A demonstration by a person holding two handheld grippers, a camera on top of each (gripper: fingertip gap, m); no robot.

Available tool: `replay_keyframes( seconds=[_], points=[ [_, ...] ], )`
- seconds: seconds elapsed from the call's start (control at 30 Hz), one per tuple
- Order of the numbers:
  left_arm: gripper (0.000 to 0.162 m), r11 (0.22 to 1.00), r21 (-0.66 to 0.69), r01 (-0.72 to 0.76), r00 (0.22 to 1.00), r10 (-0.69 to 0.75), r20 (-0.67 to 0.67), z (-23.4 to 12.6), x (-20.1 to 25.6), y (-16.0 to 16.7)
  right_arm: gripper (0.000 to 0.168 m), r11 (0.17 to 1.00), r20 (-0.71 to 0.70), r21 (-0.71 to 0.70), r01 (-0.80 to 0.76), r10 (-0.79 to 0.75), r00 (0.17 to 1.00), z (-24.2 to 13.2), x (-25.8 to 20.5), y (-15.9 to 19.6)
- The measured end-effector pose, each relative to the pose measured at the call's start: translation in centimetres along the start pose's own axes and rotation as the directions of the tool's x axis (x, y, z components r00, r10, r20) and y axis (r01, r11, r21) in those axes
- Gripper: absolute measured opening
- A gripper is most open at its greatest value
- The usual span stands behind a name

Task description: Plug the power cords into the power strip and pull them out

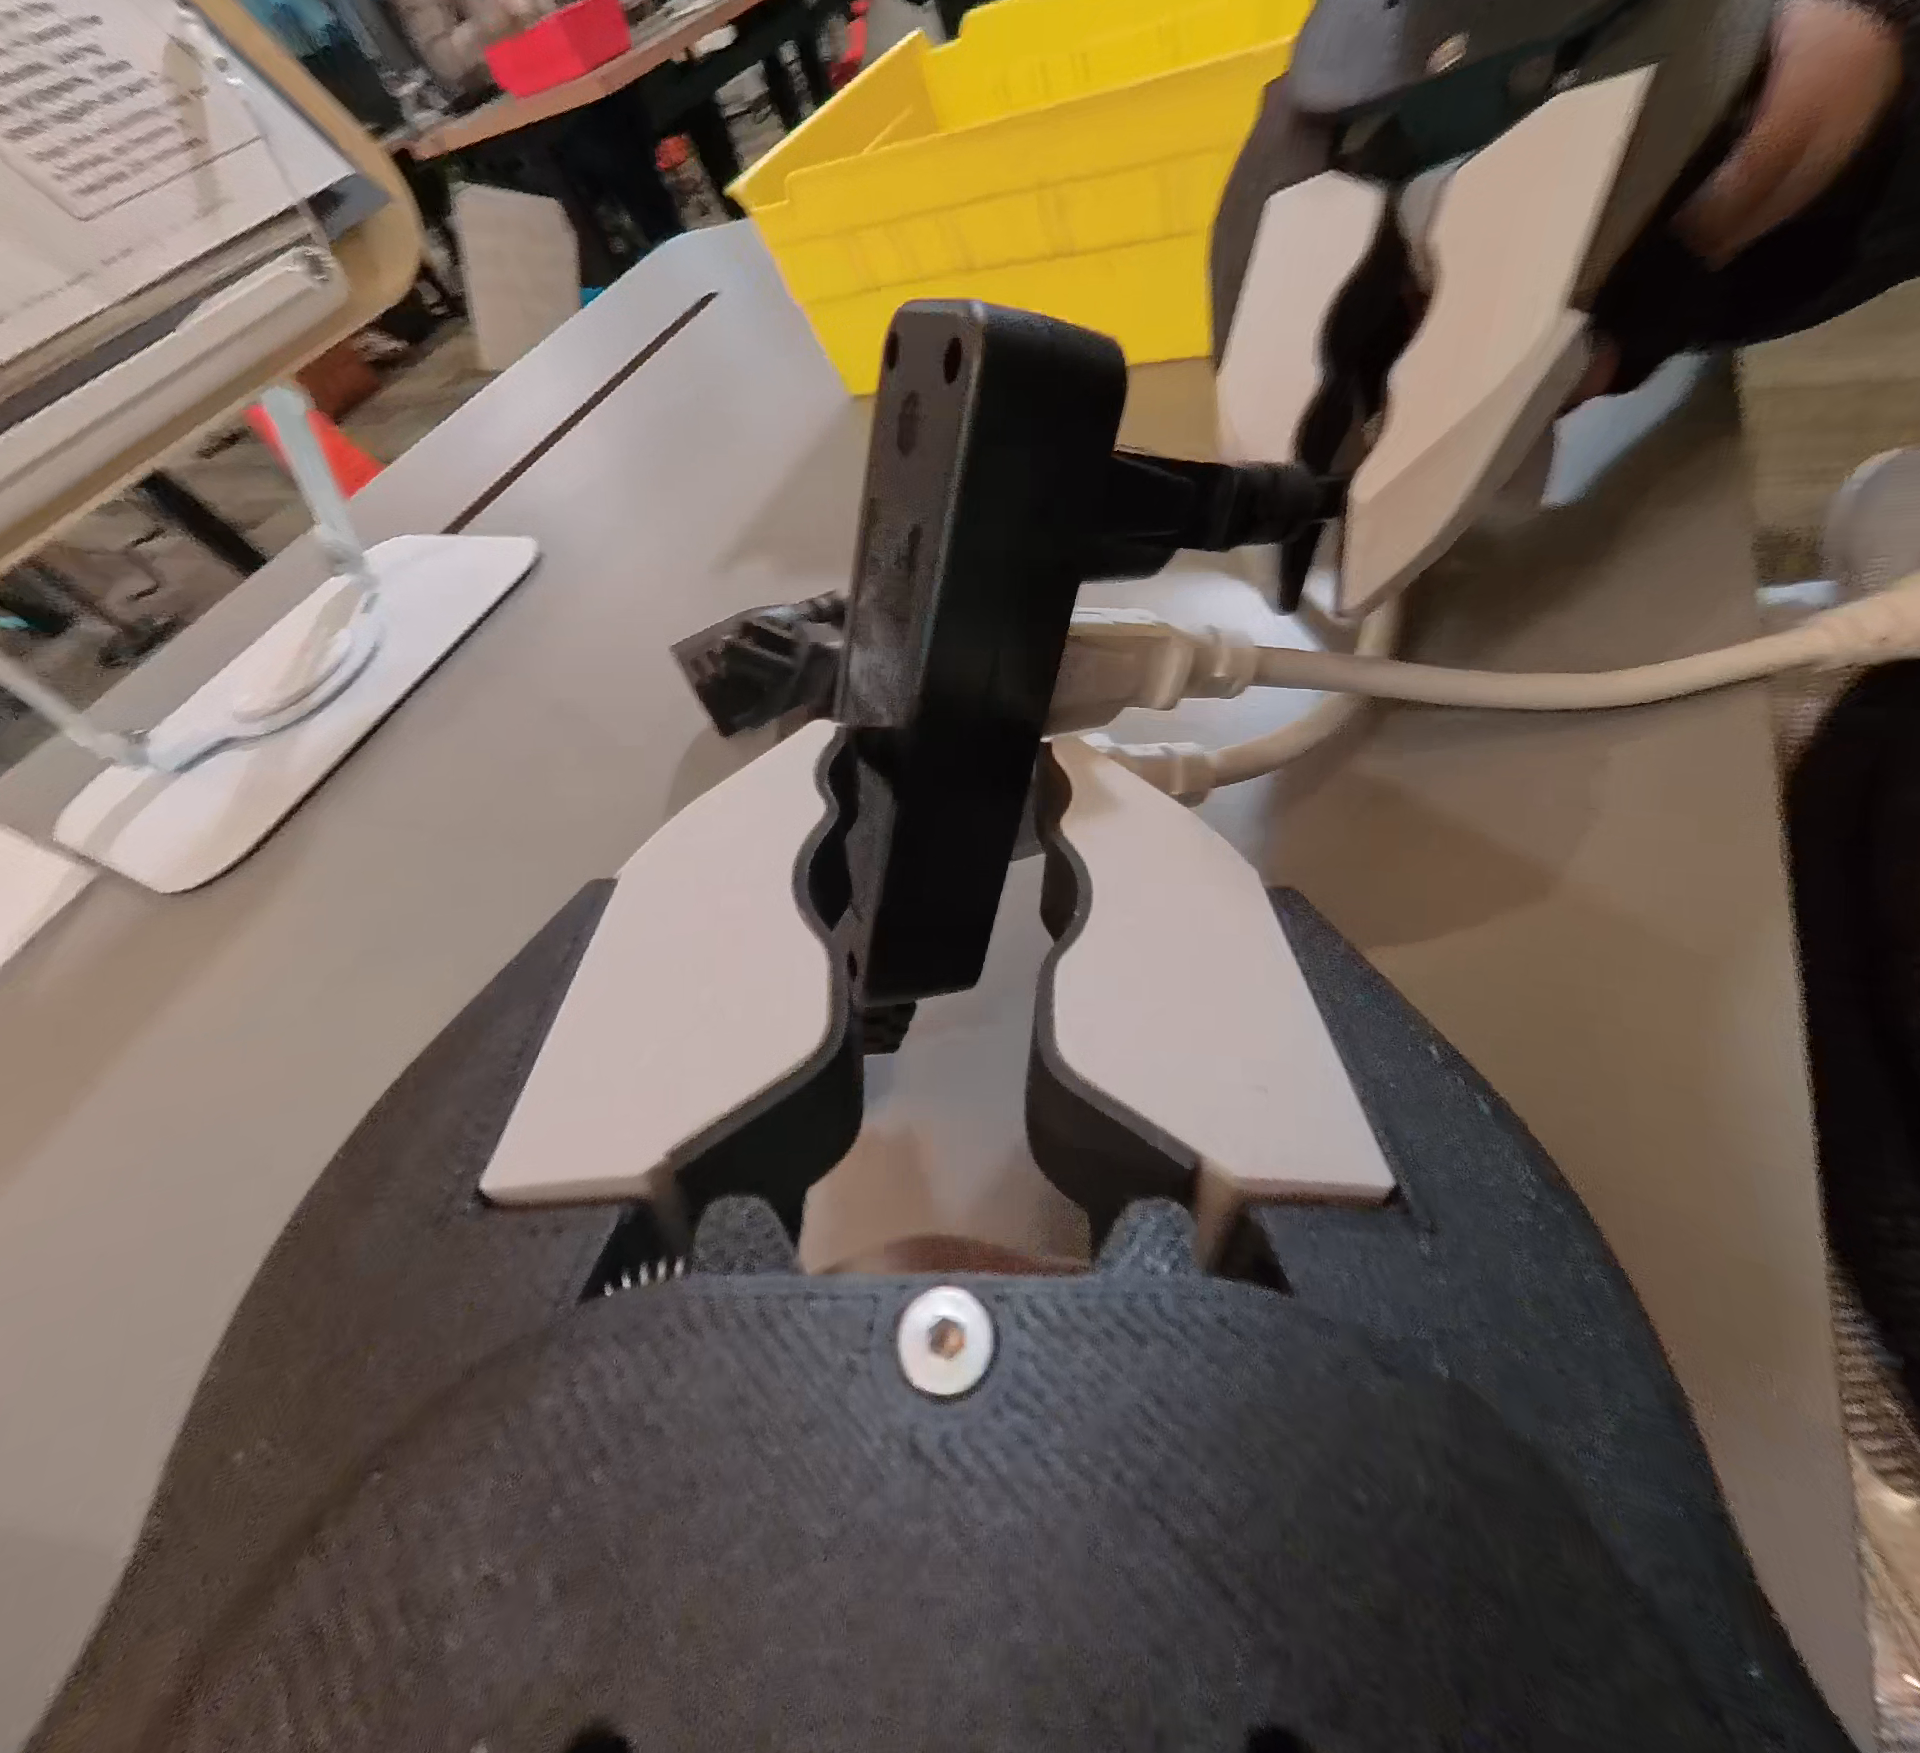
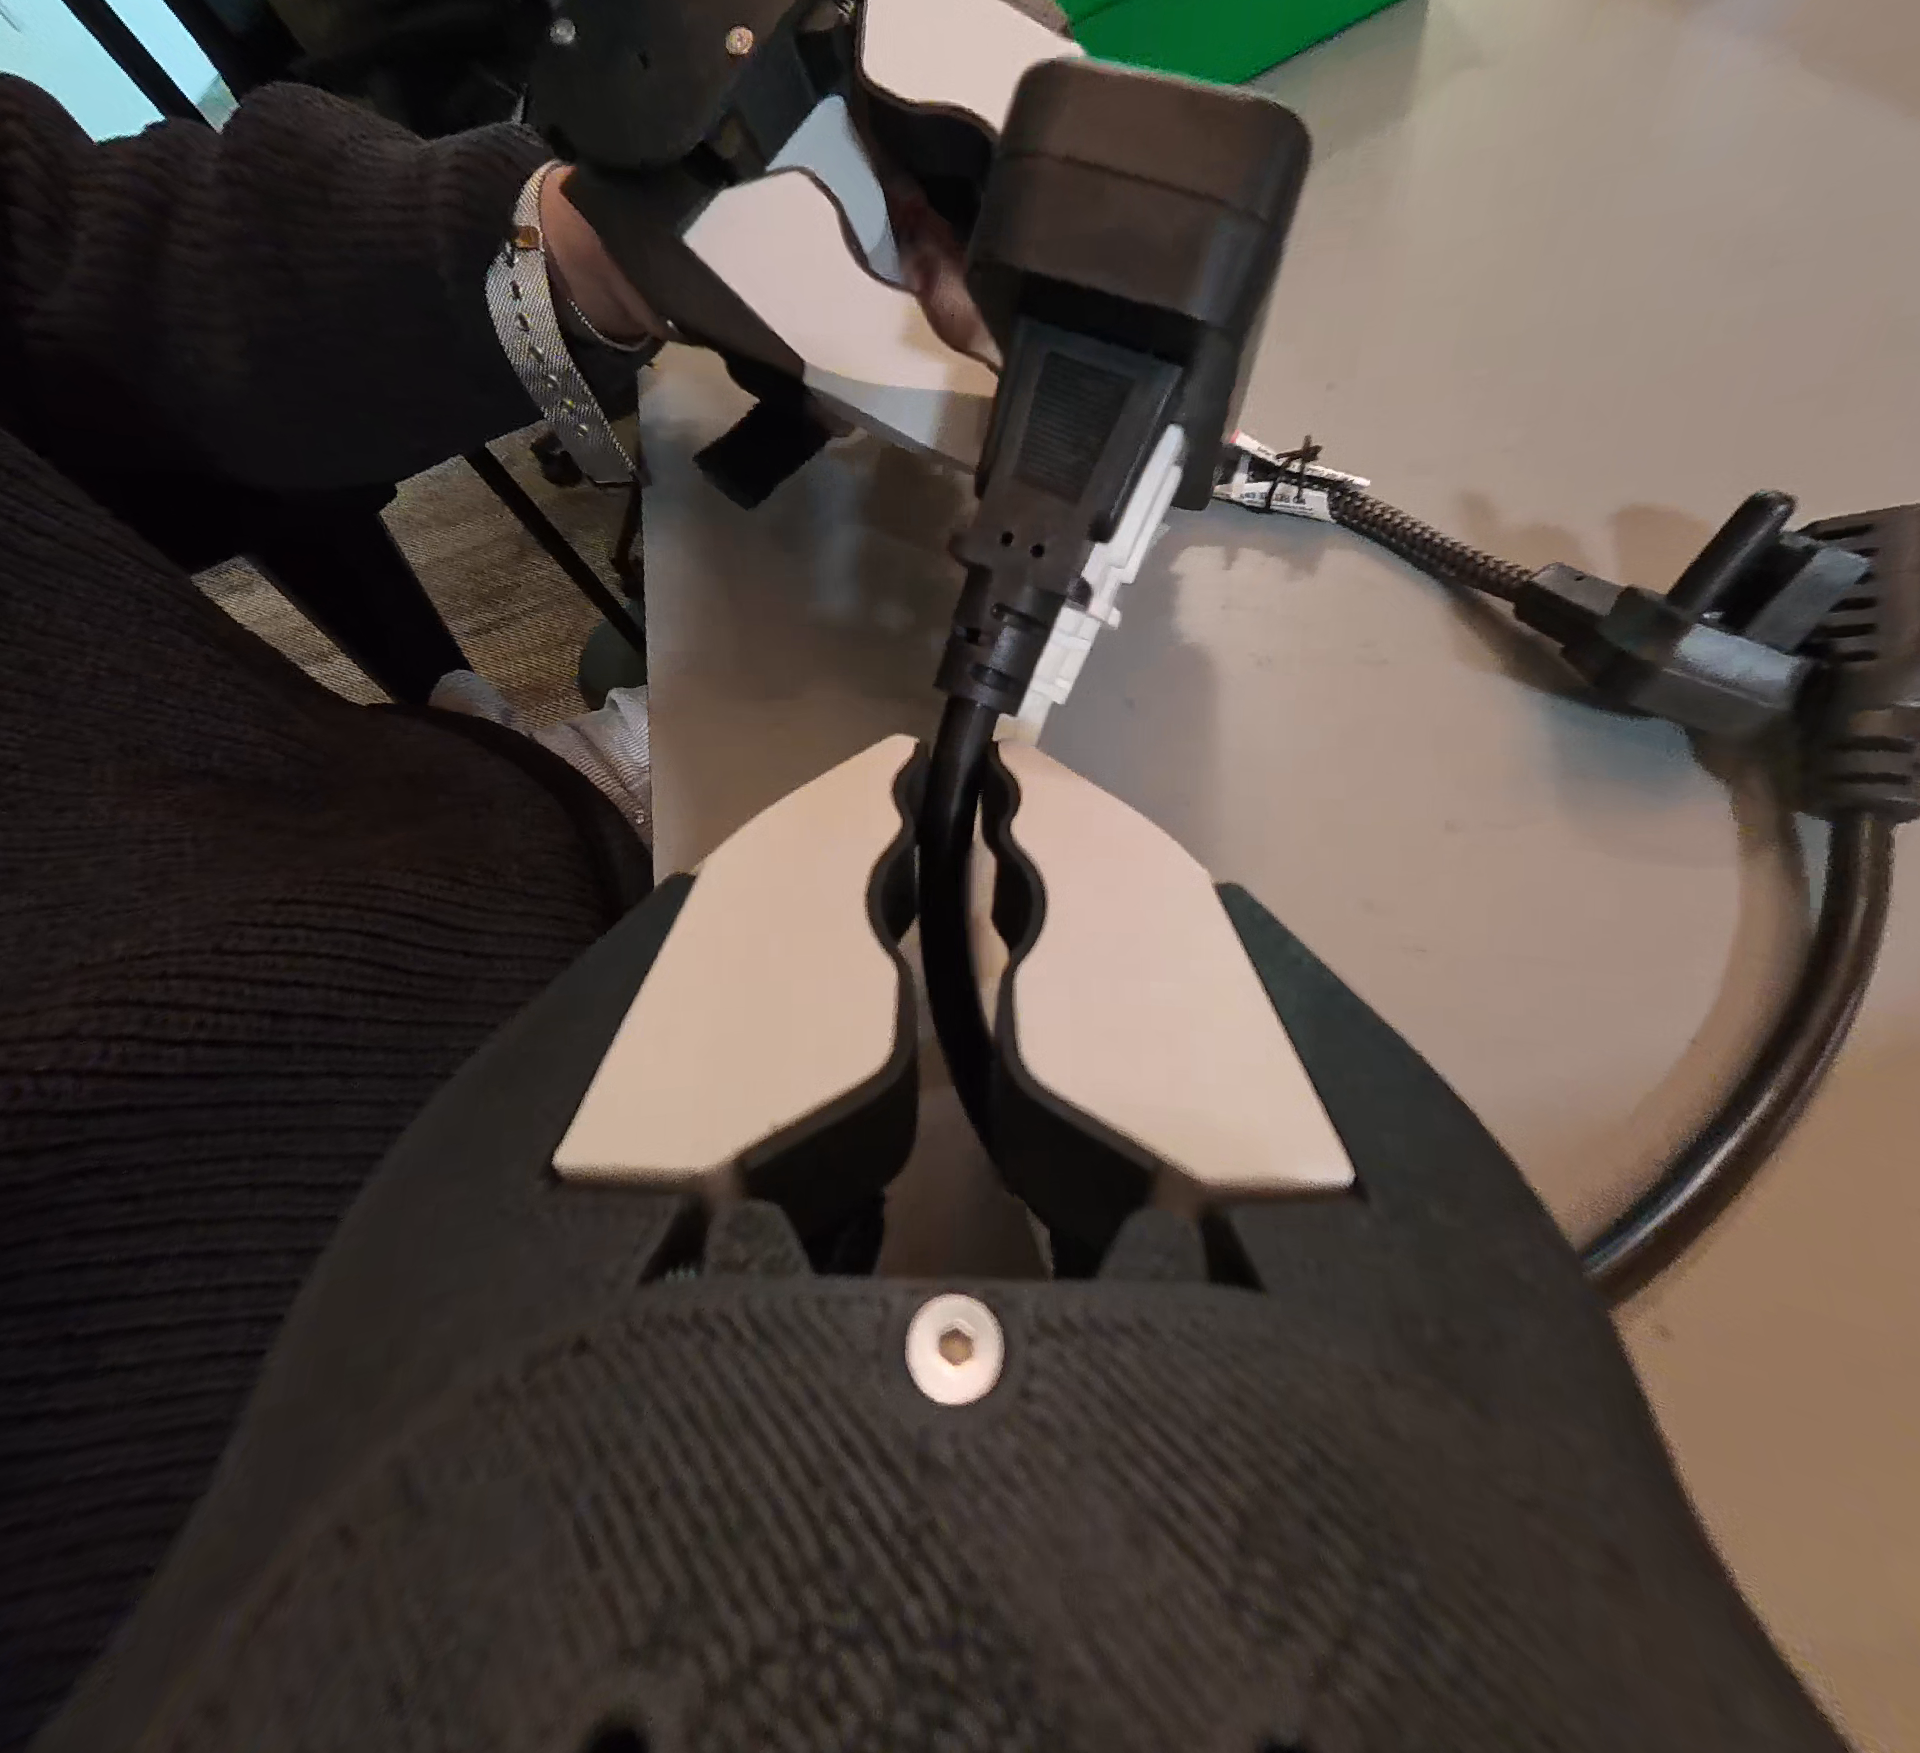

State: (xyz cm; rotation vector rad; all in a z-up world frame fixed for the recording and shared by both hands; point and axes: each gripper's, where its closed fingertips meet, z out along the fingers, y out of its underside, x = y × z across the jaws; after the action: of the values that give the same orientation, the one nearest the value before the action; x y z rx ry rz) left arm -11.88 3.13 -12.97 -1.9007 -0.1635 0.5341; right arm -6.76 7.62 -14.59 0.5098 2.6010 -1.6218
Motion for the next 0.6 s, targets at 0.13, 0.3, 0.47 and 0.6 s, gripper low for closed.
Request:
replay_keyframes(
  seconds=[0.13,0.3,0.47,0.6],
  points=[
    [0.074,0.993,0.047,0.109,0.988,-0.102,-0.120,-0.5,1.1,-0.9,0.010,1.000,0.008,0.015,-0.015,0.015,1.000,-0.1,0.1,-0.1],
    [0.127,0.970,0.138,0.198,0.962,-0.166,-0.215,-0.5,2.1,-4.1,0.010,1.000,0.021,0.021,-0.020,0.019,1.000,0.0,0.0,-0.1],
    [0.131,0.975,0.121,0.186,0.919,-0.129,-0.372,-0.9,2.6,-6.7,0.010,1.000,0.036,0.024,0.004,-0.005,0.999,-0.2,-0.1,-0.2],
    [0.130,0.999,-0.040,0.031,0.877,-0.047,-0.477,0.6,3.1,-5.2,0.010,0.999,0.056,0.029,0.040,-0.041,0.998,-0.3,-0.4,-0.3]
  ],
)
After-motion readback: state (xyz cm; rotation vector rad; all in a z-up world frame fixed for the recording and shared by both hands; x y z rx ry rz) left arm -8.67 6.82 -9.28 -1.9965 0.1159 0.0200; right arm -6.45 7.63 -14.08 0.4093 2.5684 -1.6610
